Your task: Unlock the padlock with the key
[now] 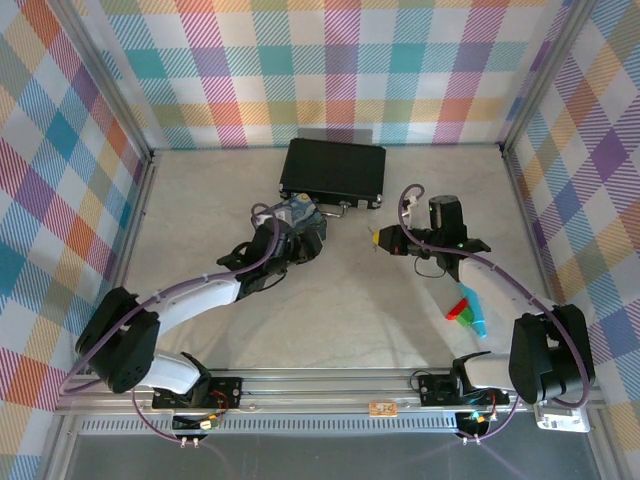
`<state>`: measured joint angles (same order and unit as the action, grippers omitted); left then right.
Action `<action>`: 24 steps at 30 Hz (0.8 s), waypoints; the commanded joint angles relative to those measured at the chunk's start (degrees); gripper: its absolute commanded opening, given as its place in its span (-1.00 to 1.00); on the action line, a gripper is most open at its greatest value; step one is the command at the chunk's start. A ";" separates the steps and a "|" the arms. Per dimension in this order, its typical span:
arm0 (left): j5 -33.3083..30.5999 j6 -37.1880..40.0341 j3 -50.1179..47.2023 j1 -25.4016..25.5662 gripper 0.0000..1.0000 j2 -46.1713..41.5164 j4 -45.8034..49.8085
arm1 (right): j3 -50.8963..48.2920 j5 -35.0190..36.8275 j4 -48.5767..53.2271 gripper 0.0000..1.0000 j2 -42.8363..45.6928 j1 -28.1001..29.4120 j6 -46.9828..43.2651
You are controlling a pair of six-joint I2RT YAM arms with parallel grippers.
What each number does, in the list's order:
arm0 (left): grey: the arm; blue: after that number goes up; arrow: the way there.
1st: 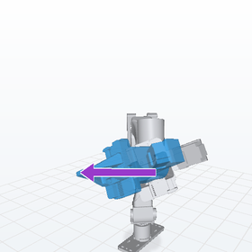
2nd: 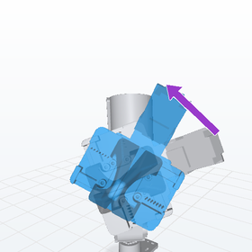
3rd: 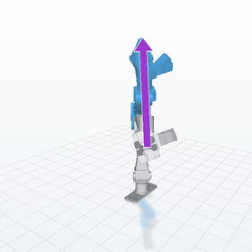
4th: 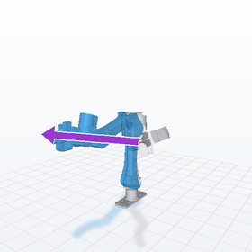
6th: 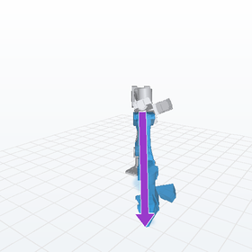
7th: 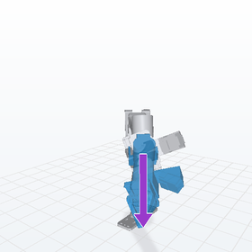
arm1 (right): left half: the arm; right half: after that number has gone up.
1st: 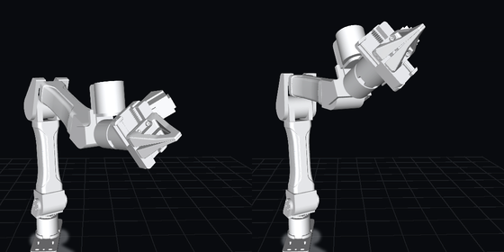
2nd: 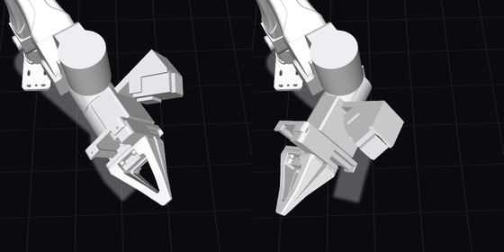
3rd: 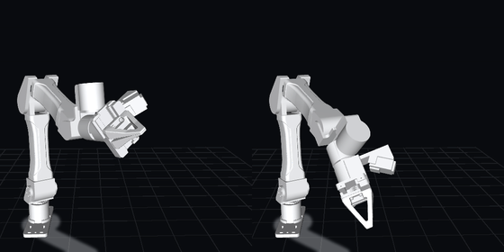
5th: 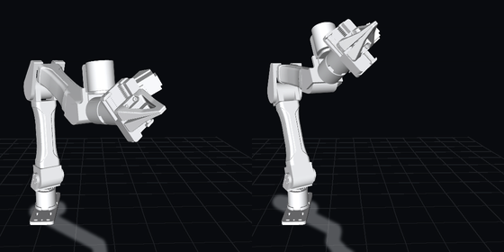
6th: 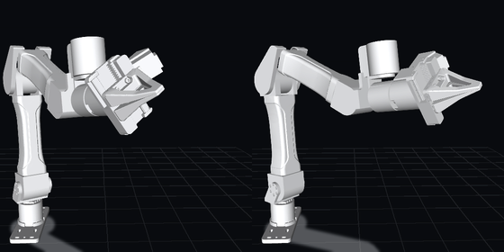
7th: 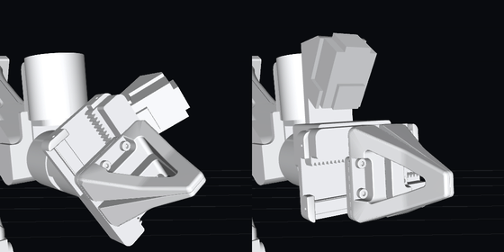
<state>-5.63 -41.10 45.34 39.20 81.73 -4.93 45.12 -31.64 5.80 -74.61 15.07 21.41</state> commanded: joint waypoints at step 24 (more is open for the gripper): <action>-24.99 -5.50 8.19 5.47 0.23 26.81 -6.37 | 2.39 -6.59 2.23 -1.00 -2.66 0.31 -4.14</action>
<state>-28.10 -46.87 53.10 45.10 106.87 -9.04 45.45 -34.22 8.29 -77.23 15.07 18.37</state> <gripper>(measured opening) 0.620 0.055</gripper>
